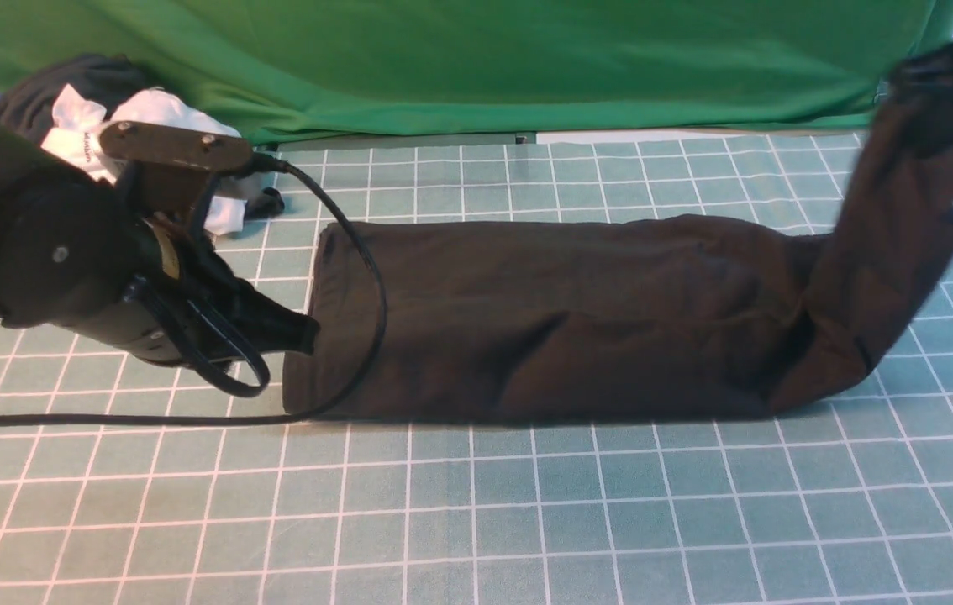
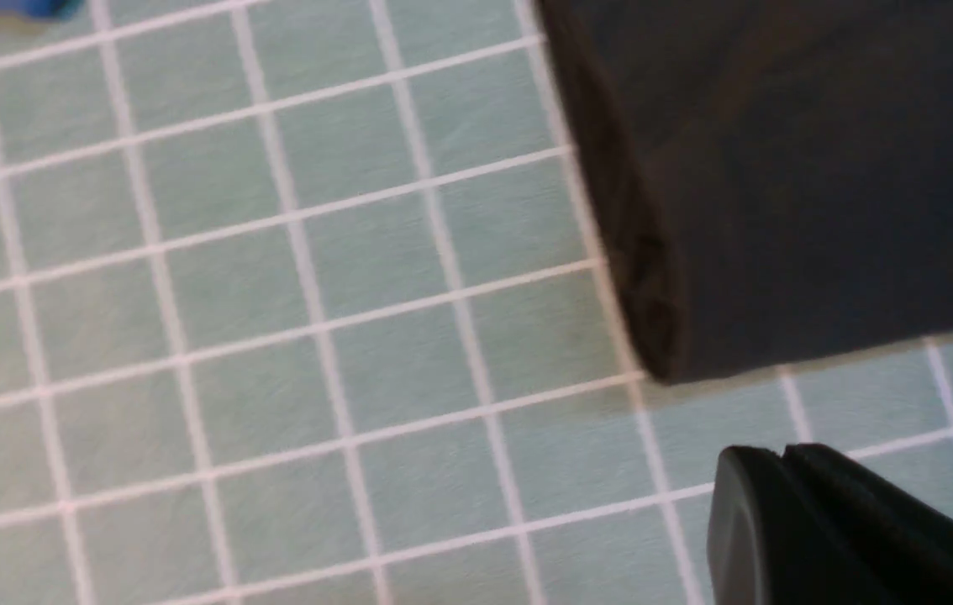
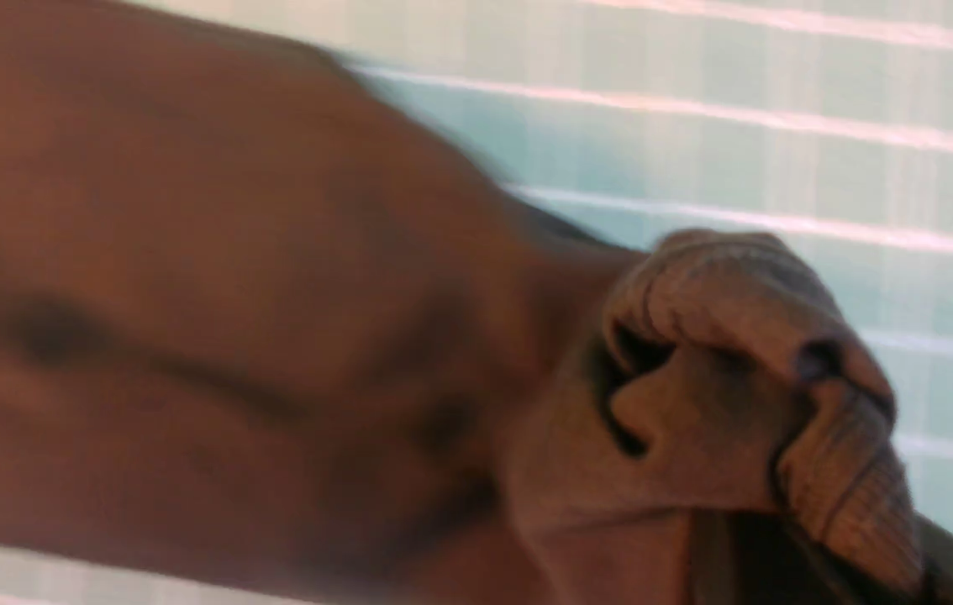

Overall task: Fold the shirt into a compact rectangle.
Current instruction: 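Fold the right end of the dark garment over onto its left end with the right gripper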

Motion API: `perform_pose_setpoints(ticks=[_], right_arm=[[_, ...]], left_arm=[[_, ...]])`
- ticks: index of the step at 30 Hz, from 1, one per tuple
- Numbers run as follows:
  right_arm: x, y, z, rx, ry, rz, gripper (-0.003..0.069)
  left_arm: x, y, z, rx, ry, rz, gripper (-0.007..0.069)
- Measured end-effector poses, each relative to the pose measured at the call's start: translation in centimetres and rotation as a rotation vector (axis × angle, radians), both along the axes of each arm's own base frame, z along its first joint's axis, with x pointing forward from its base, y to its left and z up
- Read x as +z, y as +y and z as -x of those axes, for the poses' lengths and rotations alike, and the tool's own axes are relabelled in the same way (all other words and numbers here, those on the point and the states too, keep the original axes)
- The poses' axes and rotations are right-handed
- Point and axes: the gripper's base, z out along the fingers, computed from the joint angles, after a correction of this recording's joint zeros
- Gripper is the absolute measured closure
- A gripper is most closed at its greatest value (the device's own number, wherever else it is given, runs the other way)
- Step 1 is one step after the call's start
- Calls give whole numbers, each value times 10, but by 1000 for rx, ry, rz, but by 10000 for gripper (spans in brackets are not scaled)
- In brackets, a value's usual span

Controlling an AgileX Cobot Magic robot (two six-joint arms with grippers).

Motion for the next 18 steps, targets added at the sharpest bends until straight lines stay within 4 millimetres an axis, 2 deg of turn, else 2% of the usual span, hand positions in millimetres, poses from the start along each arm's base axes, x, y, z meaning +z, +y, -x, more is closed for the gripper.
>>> perform_pose_setpoints(ticks=[5, 6, 8, 11, 12, 13, 14, 15, 17, 18], right_arm=[[0, 73, 9, 108, -42, -122, 611], [-1, 82, 10, 114, -45, -144, 611], [-8, 114, 15, 151, -40, -199, 611], [-19, 149, 20, 195, -23, -268, 611], [-24, 163, 23, 205, -17, -302, 611], [-26, 166, 23, 205, -12, -307, 611], [-31, 178, 25, 214, -4, -332, 611], [-40, 196, 28, 225, 7, -372, 611], [-52, 218, 31, 239, -2, -412, 611], [-53, 222, 33, 247, 3, -410, 611]], left_arm=[[-1, 37, -1, 133, 58, -27, 613], [-2, 45, 0, 159, 75, -35, 613], [-3, 61, 2, 213, 108, -32, 613], [-3, 74, 3, 247, 133, 0, 613], [-4, 76, 4, 247, 144, 29, 613], [-4, 76, 4, 241, 145, 31, 613], [-4, 77, 4, 235, 149, 52, 613], [-4, 76, 4, 228, 153, 82, 613], [-4, 73, 4, 213, 153, 113, 613], [-4, 73, 4, 211, 154, 113, 613]])
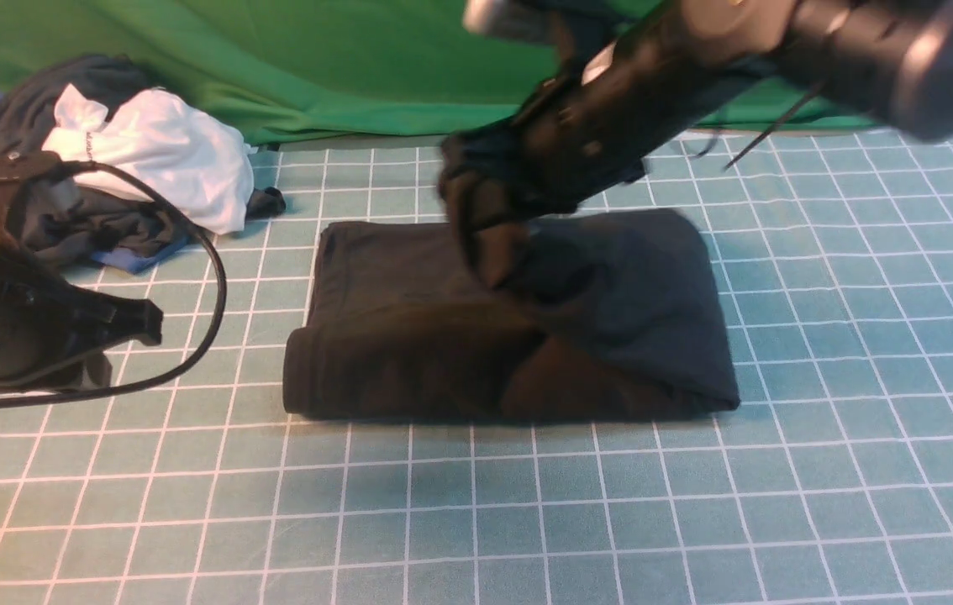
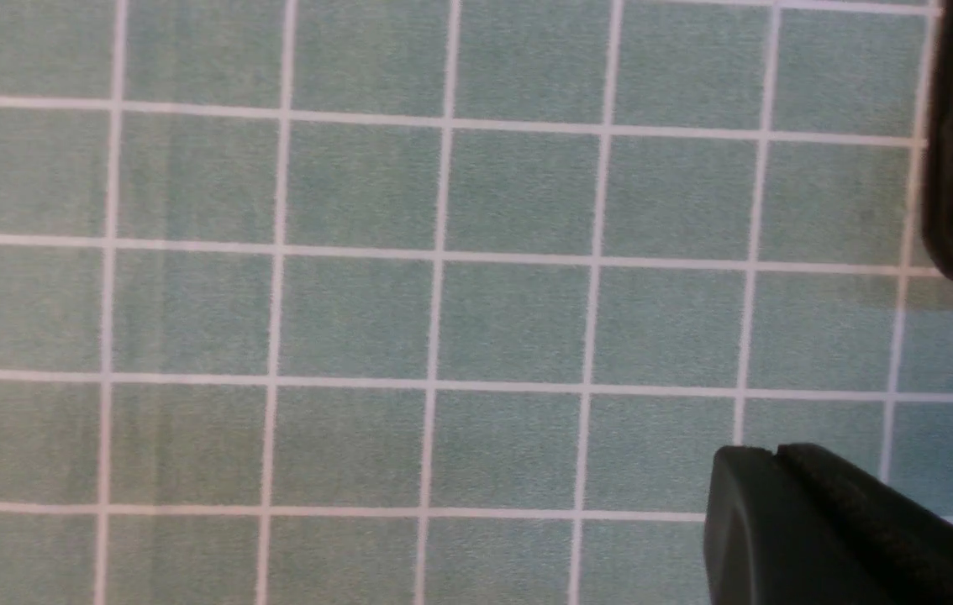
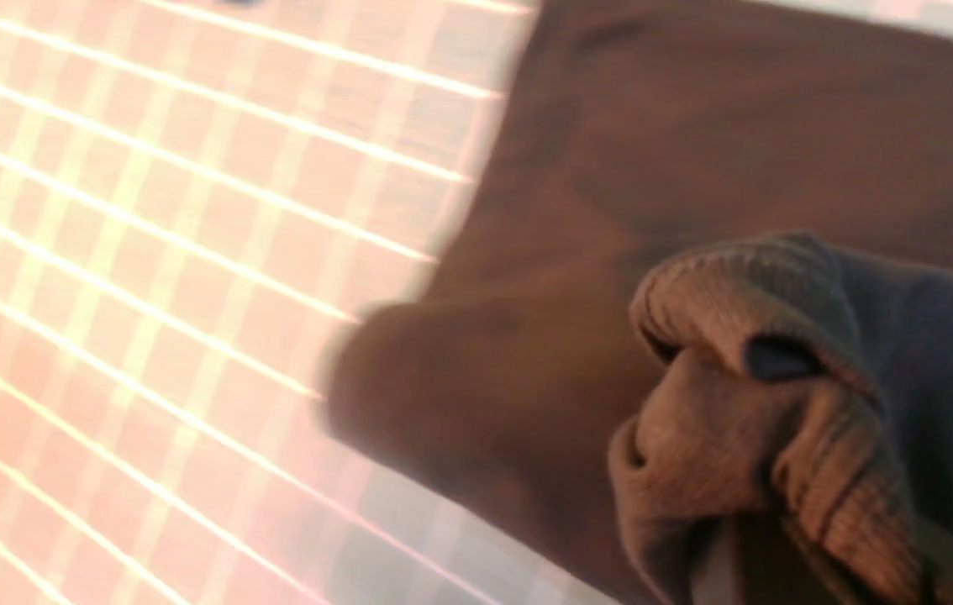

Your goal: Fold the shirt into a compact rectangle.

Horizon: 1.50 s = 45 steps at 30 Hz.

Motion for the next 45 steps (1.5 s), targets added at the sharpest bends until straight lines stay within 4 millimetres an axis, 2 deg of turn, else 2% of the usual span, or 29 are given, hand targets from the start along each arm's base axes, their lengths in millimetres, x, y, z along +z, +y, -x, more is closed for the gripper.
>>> perform_pose_setpoints(ticks=[1, 6, 10, 11, 14, 16, 17, 20, 23, 24, 26, 29, 30, 31, 32, 34, 37, 41, 42, 45], right_arm=[[-6, 11, 2, 4, -11, -16, 611], [-32, 44, 8, 0, -16, -46, 611], [-51, 53, 4, -51, -2, -67, 578], [-55, 55, 3, -63, 4, -73, 554], [-63, 60, -3, -120, 5, -120, 376], [-61, 62, -4, -129, 13, -149, 222], [-59, 63, -4, -114, 13, -148, 173], [-48, 65, -1, -28, 8, -122, 102], [-36, 64, 1, 41, 17, -92, 96], [-23, 59, 1, 87, -2, -60, 111], [-9, 49, -1, 121, -30, -7, 152], [13, 25, -8, 142, -107, 118, 267], [22, 13, -11, 143, -140, 183, 366], [23, 7, -13, 140, -151, 219, 415], [31, -8, -16, 131, -177, 296, 529], [38, -26, -20, 112, -192, 377, 603], [48, -55, -22, 93, -166, 473, 651], [60, -93, -24, 53, -118, 539, 662], [60, -96, -25, 47, -115, 542, 662], [68, -111, -24, 18, -113, 548, 664]], left_arm=[[0, -1, 0, -3, -6, 10, 613], [1, -1, -2, 0, -22, 17, 613], [1, 0, -2, -2, -22, 16, 613], [1, 0, -2, -2, -22, 16, 613], [1, -1, -2, -2, -24, 22, 613], [1, -1, -3, -13, -31, 25, 613], [1, -2, -3, -14, -31, 28, 613], [1, -2, -3, -14, -35, 31, 613], [1, -2, -3, -15, -38, 30, 613], [1, -2, -3, -19, -38, 28, 613], [1, -2, -3, -23, -39, 26, 613], [4, -2, -2, -28, -48, 26, 613], [7, -3, 0, -24, -58, 38, 613], [9, -4, 1, -26, -70, 51, 613], [13, -7, 3, -33, -92, 78, 613], [21, -13, 4, -57, -136, 139, 613], [30, -29, 5, -103, -199, 257, 613], [37, -63, 0, -206, -225, 381, 613], [37, -63, 0, -205, -227, 383, 613], [34, -102, -15, -305, -223, 407, 613]])
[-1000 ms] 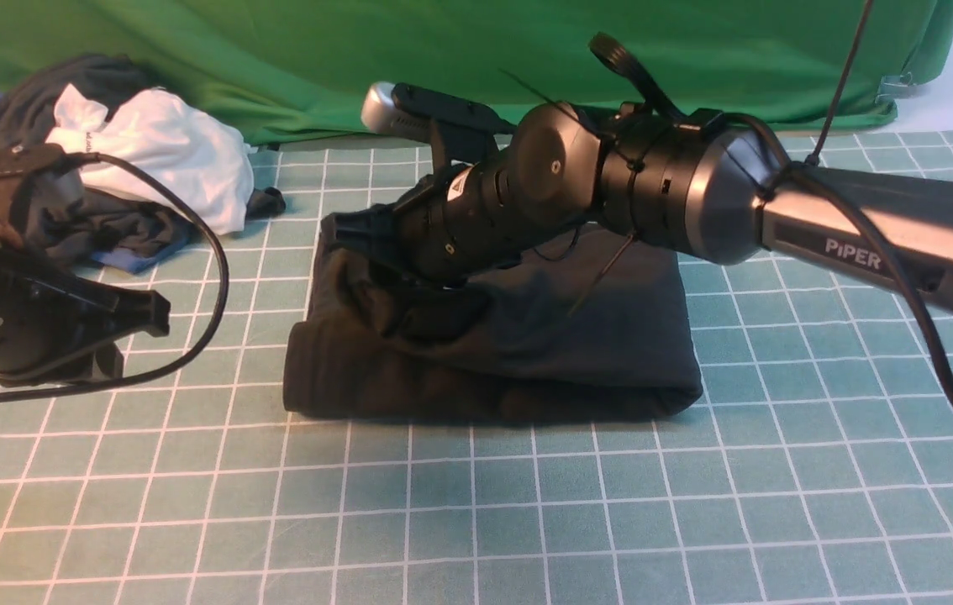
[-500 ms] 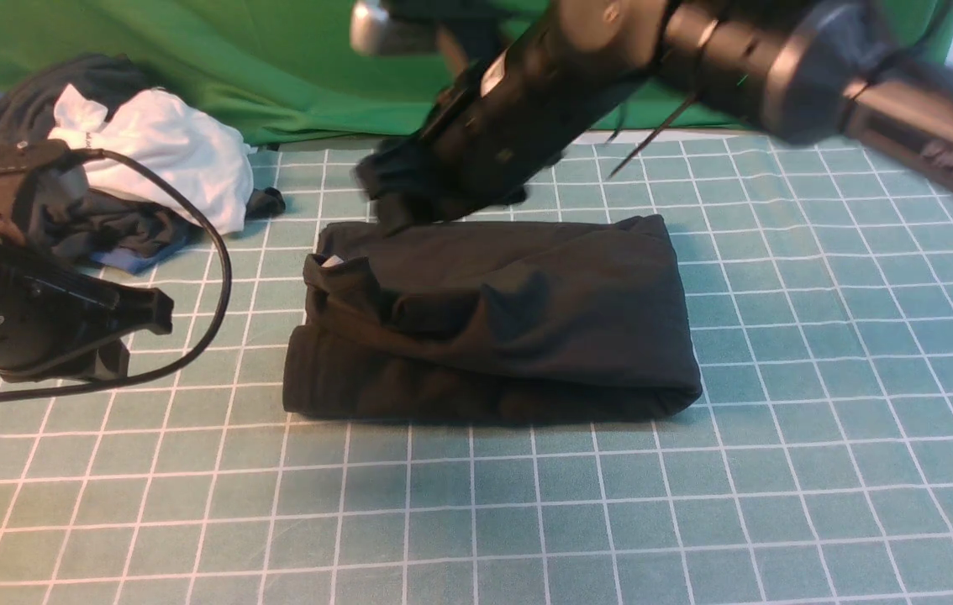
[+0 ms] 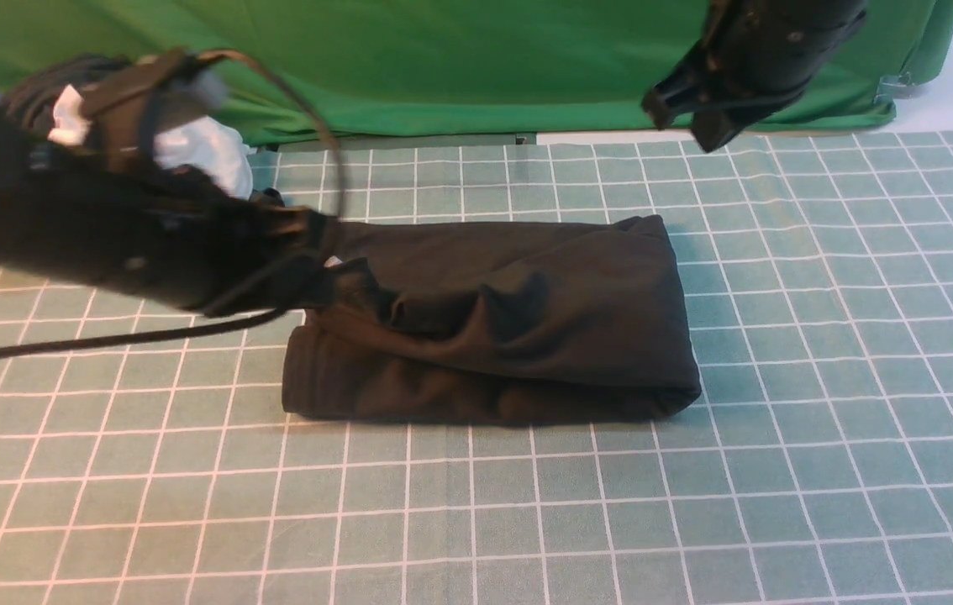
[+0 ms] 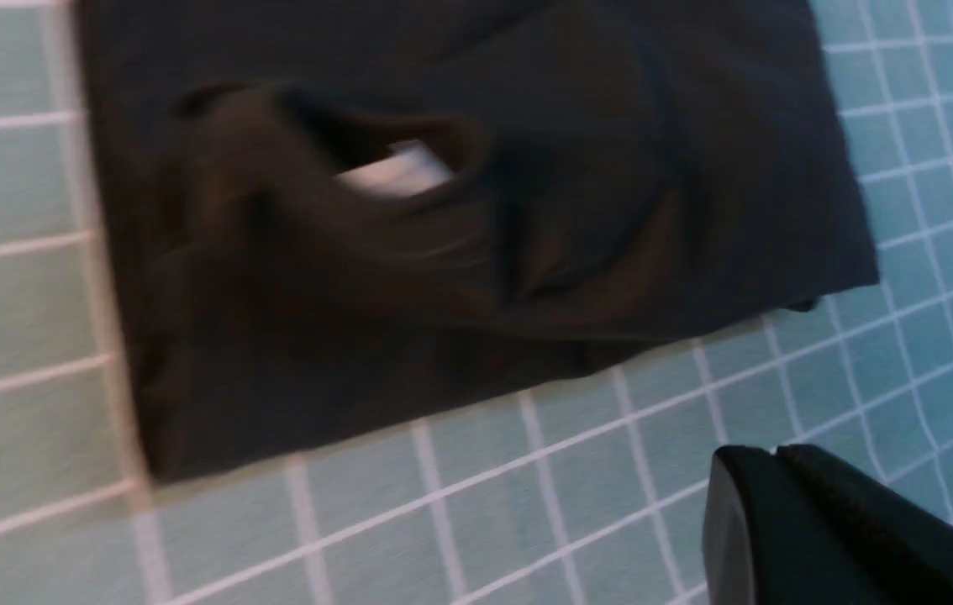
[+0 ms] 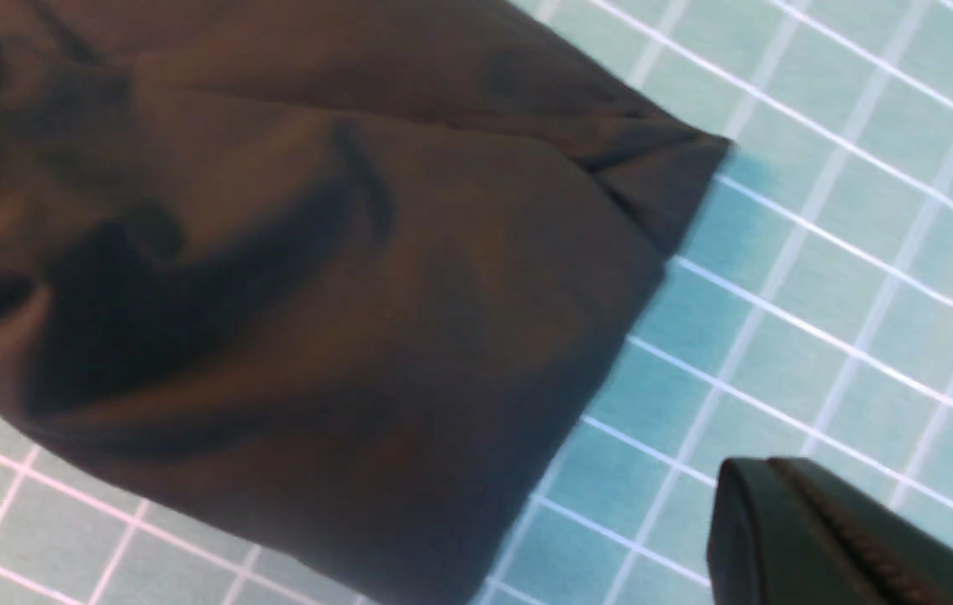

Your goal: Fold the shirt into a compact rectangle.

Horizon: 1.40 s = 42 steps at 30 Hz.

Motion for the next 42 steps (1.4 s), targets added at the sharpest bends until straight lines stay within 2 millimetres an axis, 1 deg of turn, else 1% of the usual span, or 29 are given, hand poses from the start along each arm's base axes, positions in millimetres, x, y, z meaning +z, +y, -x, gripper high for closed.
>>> perform_pose_setpoints(ticks=[3, 4, 7, 10, 11, 12, 13, 16, 17, 20, 25, 28, 29, 30, 31, 33, 34, 35, 37, 38, 40, 42], right_arm=[[2, -2, 1, -2, -5, -1, 664], [3, -1, 1, -1, -4, -4, 665], [3, -1, 1, -1, -2, -6, 665], [3, -1, 1, -1, -2, -6, 665], [3, -1, 1, -1, -2, -6, 665], [3, -1, 1, -1, -2, -6, 665], [3, -1, 1, -1, -1, -9, 665], [3, 0, 2, 1, 6, -23, 665], [3, 0, 2, 2, 6, -24, 665], [3, 2, 3, 4, 15, -40, 666], [3, 5, 4, 11, 30, -72, 666], [3, 7, 5, 22, 38, -89, 666], [3, 7, 5, 27, 39, -89, 665], [3, 7, 5, 29, 39, -90, 665], [3, 7, 5, 33, 38, -91, 665], [3, 7, 5, 35, 37, -92, 664], [3, 7, 5, 35, 37, -92, 664], [3, 8, 5, 35, 37, -93, 663], [3, 8, 5, 36, 34, -96, 662], [3, 8, 5, 36, 30, -99, 662], [3, 9, 4, 37, 25, -106, 662], [4, 10, 4, 40, 21, -115, 662]], left_arm=[[-8, -24, -13, -49, 11, -10, 613], [-14, -33, -22, -60, 23, -25, 613], [-33, -44, -46, -40, 61, -91, 613], [-55, -43, -65, -19, 100, -199, 613], [-56, -42, -66, -11, 106, -205, 613], [-67, -37, -73, 9, 130, -260, 613], [-72, -32, -77, 31, 137, -305, 613], [-77, -17, -83, 87, 159, -343, 613], [-77, -16, -83, 89, 164, -345, 613], [-79, -5, -84, 120, 202, -359, 612], [-75, 0, -79, 115, 238, -371, 612], [-61, -1, -74, 113, 209, -339, 612], [-53, -1, -72, 112, 189, -319, 612], [-51, -1, -71, 110, 183, -318, 612], [-37, -2, -66, 108, 144, -280, 612], [-20, -3, -62, 118, 92, -236, 612], [-17, -3, -61, 123, 80, -225, 612], [-8, -4, -61, 137, 38, -184, 612], [-2, -8, -63, 142, -9, -127, 612], [-2, -10, -65, 140, -19, -109, 612], [-10, -16, -72, 128, -31, -71, 612], [-23, -23, -81, 128, -23, -54, 612]])
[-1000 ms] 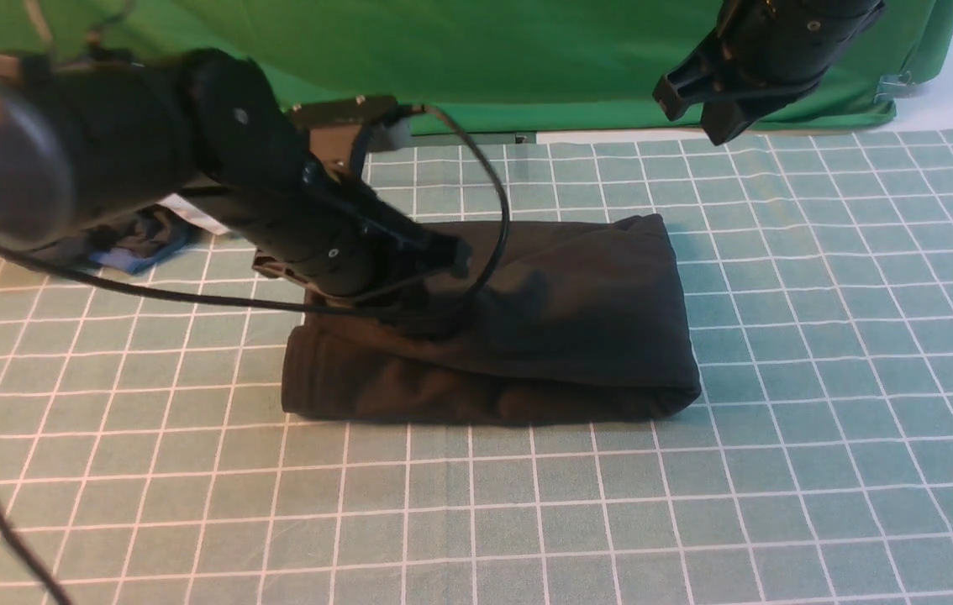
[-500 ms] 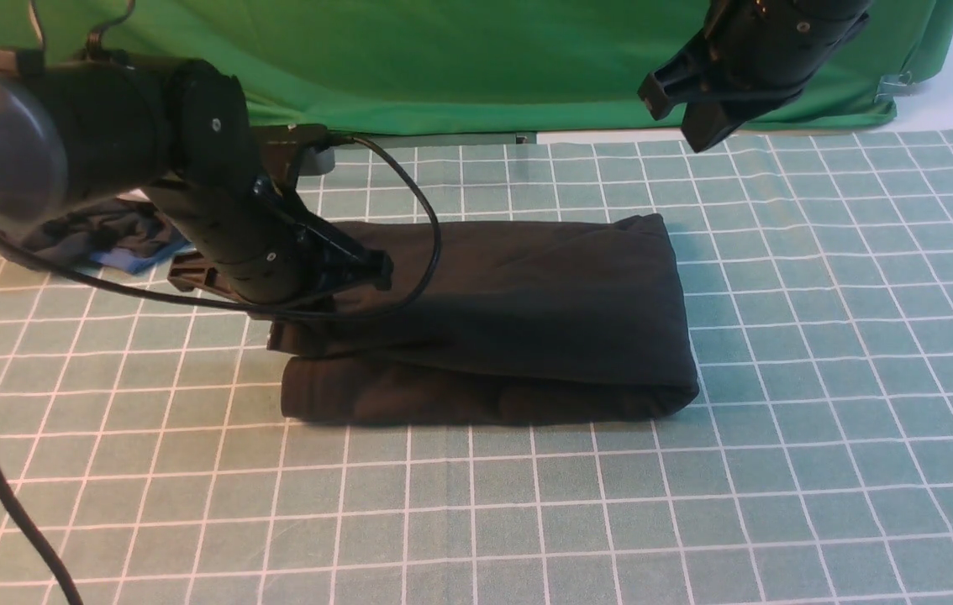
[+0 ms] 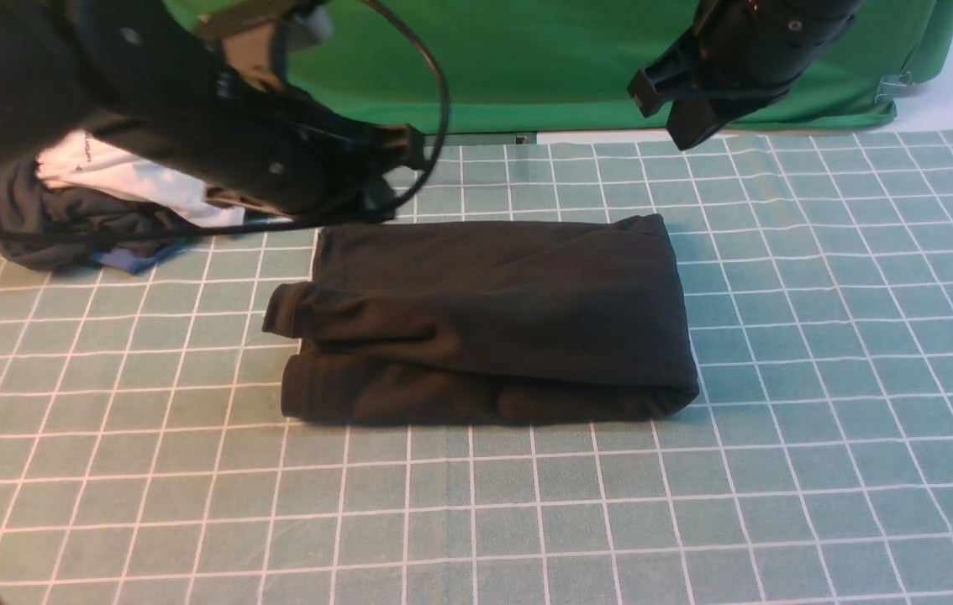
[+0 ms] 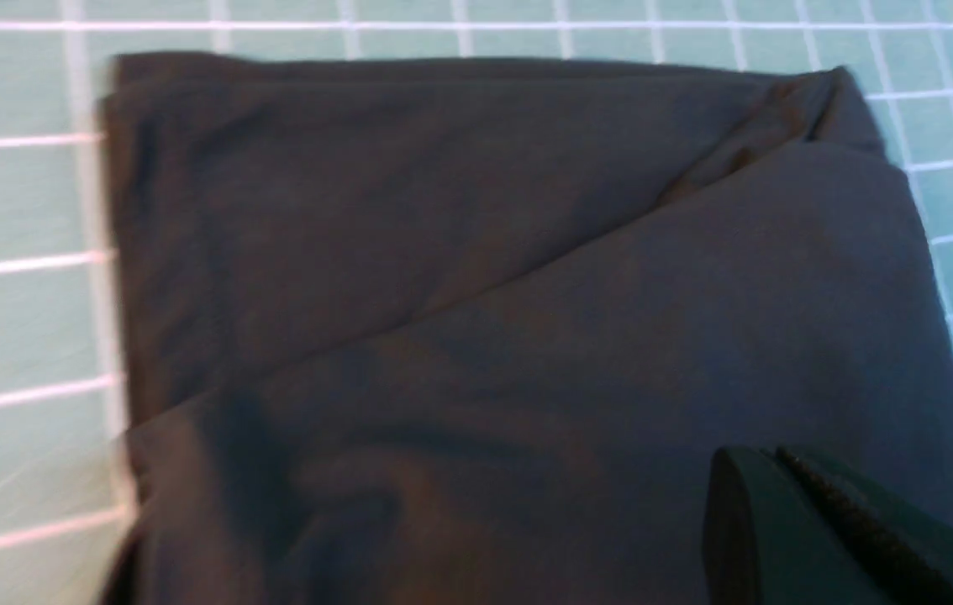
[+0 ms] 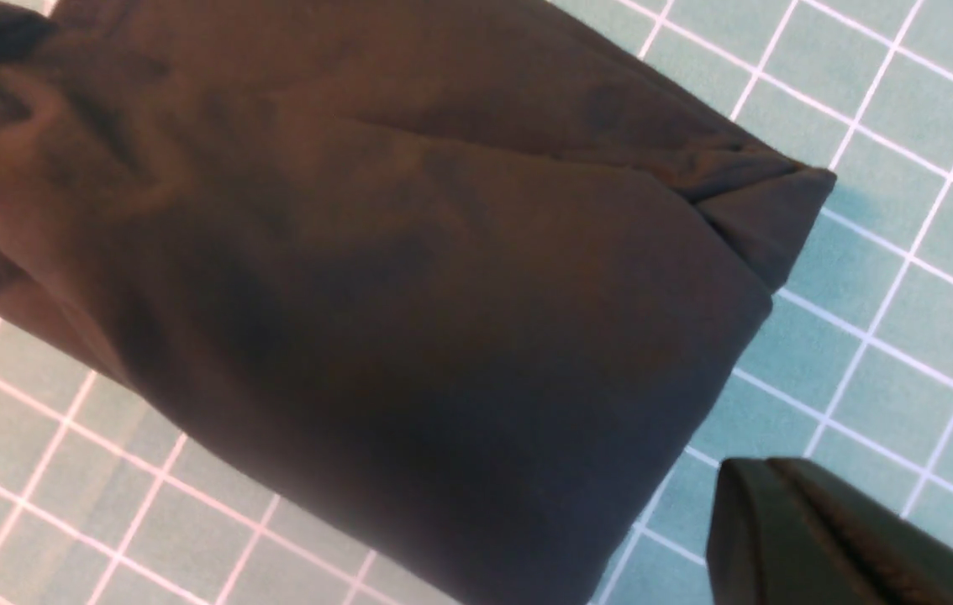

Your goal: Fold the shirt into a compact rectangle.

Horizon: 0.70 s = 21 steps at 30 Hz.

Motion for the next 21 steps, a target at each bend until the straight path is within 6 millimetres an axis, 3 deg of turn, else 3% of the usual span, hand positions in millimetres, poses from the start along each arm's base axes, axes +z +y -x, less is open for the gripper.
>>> perform_pose_setpoints(ticks=[4, 8, 21], right_arm=[[1, 3, 0, 3, 0, -26, 662], [1, 4, 0, 7, 0, -37, 662], [-1, 3, 3, 13, 39, -22, 662]], left_arm=[[-40, -8, -12, -9, 111, -4, 612], [-74, -8, -8, -85, 254, -82, 612], [-114, 6, 16, -27, 247, -155, 612]])
